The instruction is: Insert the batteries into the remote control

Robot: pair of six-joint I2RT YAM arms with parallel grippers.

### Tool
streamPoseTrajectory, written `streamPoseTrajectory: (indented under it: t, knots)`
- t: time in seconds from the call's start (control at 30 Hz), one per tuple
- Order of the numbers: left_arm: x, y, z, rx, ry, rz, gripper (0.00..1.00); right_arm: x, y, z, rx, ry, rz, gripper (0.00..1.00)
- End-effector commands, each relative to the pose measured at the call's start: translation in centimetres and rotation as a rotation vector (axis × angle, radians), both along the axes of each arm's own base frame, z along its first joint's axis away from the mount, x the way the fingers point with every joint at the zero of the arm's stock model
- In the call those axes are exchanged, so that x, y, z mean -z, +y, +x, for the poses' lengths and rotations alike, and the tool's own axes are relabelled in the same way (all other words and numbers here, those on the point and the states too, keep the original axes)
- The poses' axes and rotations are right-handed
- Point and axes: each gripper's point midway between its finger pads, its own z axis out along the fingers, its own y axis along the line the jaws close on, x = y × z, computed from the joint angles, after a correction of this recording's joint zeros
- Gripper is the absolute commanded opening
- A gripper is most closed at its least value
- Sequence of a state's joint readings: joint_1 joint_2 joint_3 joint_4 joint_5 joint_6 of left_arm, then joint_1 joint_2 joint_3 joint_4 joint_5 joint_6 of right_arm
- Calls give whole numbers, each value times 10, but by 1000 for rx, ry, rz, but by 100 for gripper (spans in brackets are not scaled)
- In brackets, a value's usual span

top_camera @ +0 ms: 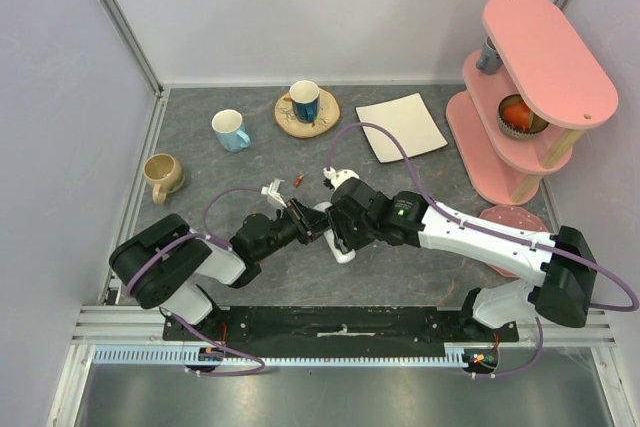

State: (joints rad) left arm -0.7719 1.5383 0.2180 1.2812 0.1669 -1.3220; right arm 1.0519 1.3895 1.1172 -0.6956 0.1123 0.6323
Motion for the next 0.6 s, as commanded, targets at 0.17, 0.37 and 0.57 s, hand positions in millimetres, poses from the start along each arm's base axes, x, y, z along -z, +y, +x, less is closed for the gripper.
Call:
streamPoseTrajectory:
  t: [0.17, 0.37, 0.57]
  knots:
    - [-109, 1, -15, 43, -302, -312, 2, -7, 2, 13, 31, -55, 5, 56]
    - [-107, 1, -14, 40, -300, -304, 2, -23, 10, 13, 32, -53, 58, 64]
    - [-95, -2, -10, 32, -272, -283, 2, -59, 18, 10, 27, -71, 161, 73]
